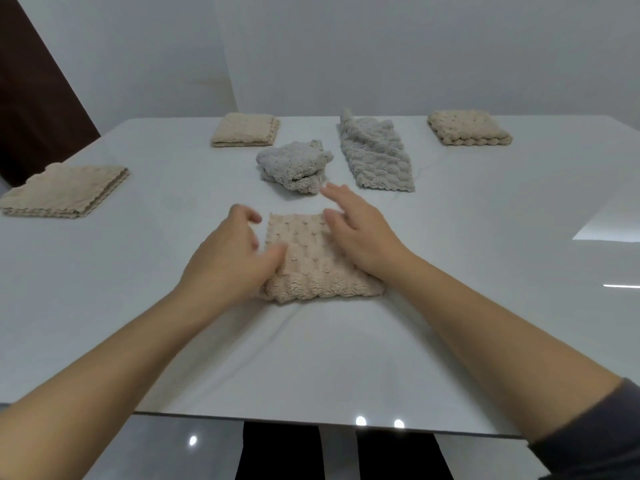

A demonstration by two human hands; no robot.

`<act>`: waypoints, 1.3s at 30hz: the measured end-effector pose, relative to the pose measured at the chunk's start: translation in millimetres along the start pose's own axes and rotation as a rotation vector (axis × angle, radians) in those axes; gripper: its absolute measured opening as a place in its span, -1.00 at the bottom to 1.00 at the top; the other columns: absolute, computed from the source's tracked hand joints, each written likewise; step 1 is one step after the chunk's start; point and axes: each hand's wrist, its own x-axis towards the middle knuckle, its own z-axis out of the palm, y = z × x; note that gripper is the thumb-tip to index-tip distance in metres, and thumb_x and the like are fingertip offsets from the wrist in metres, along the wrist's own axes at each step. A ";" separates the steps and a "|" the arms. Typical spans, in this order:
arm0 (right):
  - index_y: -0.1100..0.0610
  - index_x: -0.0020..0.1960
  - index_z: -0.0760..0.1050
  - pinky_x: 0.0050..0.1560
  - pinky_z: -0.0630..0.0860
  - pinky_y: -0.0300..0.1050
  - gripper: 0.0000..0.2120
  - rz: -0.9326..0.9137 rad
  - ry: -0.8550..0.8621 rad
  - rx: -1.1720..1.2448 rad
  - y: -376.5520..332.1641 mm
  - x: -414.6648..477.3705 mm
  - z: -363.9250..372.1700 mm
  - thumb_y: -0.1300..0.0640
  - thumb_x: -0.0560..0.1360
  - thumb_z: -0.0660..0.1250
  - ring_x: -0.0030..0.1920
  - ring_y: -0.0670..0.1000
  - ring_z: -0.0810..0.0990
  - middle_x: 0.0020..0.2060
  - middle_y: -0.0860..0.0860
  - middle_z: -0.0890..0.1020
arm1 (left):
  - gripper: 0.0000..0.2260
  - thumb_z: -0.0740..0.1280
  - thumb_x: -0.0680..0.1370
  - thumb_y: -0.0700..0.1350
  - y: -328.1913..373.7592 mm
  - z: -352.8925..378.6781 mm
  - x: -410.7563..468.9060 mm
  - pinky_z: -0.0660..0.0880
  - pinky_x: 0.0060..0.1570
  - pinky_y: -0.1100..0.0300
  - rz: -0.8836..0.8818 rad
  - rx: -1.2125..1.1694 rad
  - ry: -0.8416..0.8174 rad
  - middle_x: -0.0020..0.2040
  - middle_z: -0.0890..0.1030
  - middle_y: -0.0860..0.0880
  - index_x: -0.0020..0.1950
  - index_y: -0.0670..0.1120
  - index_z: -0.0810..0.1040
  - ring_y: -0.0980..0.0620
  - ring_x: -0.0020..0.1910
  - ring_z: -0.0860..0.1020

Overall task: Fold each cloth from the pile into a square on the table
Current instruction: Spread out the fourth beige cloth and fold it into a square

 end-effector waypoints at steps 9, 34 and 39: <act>0.11 0.06 0.47 -0.47 0.38 -0.17 -0.87 0.591 0.135 0.507 1.8 -45.1 -49.6 0.23 0.55 0.19 -0.41 0.00 0.55 -0.13 0.08 0.63 | -0.44 -0.12 0.64 0.19 27.3 71.6 59.6 -0.22 0.50 -0.07 0.370 0.411 -0.361 0.59 -0.15 0.01 0.59 0.00 -0.11 0.06 0.55 -0.21; -0.19 0.46 0.16 -0.41 0.37 -0.08 -0.41 0.534 -0.262 0.493 -7.6 -65.1 -49.0 0.11 0.53 0.31 -0.43 0.13 0.49 0.08 0.41 0.58 | -0.45 -0.16 0.65 0.18 24.7 71.0 60.4 -0.25 0.50 -0.06 0.386 0.404 -0.381 0.59 -0.16 0.05 0.59 -0.01 -0.14 0.10 0.54 -0.24; -0.17 0.46 0.17 -0.39 0.36 -0.06 -0.41 0.533 -0.264 0.402 -5.9 -68.2 -51.3 0.07 0.51 0.31 -0.46 0.11 0.47 0.04 0.41 0.59 | -0.45 -0.16 0.65 0.17 26.0 71.1 58.8 -0.26 0.50 -0.05 0.382 0.409 -0.376 0.59 -0.15 0.04 0.59 -0.01 -0.13 0.09 0.54 -0.24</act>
